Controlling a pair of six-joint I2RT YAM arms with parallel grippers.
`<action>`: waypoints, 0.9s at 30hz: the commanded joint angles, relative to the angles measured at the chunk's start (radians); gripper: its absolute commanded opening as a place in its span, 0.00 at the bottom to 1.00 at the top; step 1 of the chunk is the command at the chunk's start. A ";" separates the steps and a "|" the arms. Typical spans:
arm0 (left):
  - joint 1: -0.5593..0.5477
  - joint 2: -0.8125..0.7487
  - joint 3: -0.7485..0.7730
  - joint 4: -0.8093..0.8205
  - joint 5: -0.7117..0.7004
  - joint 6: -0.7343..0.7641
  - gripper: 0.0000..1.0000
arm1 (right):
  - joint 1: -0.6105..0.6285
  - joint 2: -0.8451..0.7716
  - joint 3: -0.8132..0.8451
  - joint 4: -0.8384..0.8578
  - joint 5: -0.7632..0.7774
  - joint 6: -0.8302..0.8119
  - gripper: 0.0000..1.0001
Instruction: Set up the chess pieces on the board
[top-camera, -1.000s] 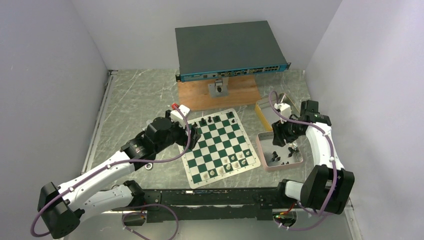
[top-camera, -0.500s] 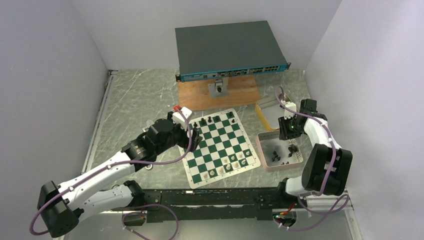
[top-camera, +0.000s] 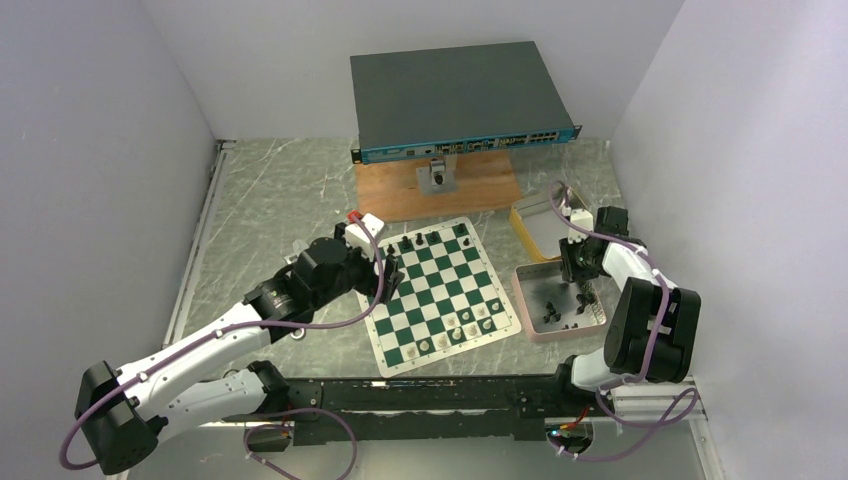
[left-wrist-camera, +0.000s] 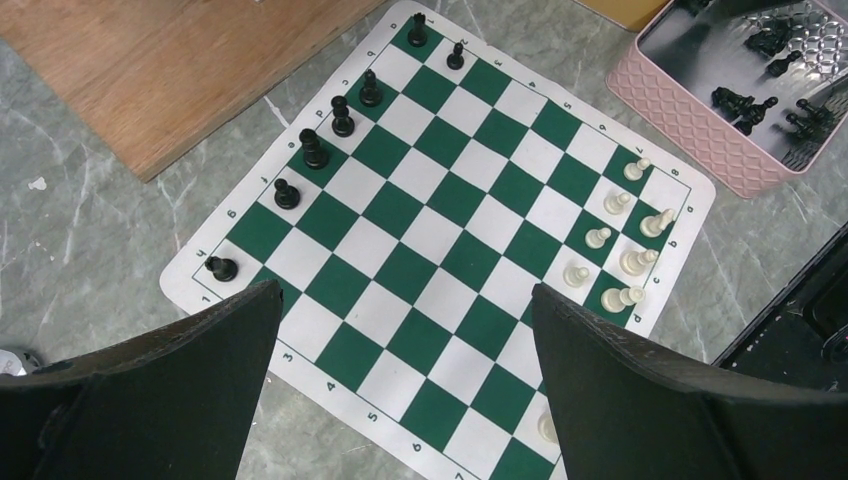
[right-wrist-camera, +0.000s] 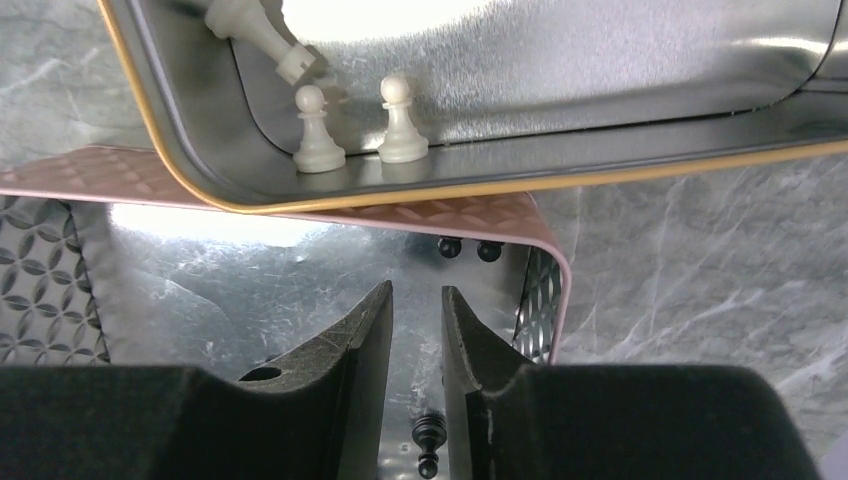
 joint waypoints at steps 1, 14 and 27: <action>-0.004 0.005 0.011 0.013 -0.009 0.002 1.00 | -0.005 -0.020 -0.011 0.080 0.029 0.010 0.26; -0.003 -0.010 0.004 0.011 -0.021 0.001 1.00 | -0.005 0.030 0.001 0.117 0.006 0.030 0.24; -0.004 -0.016 -0.003 0.015 -0.024 0.001 1.00 | -0.005 0.105 0.025 0.142 0.001 0.047 0.20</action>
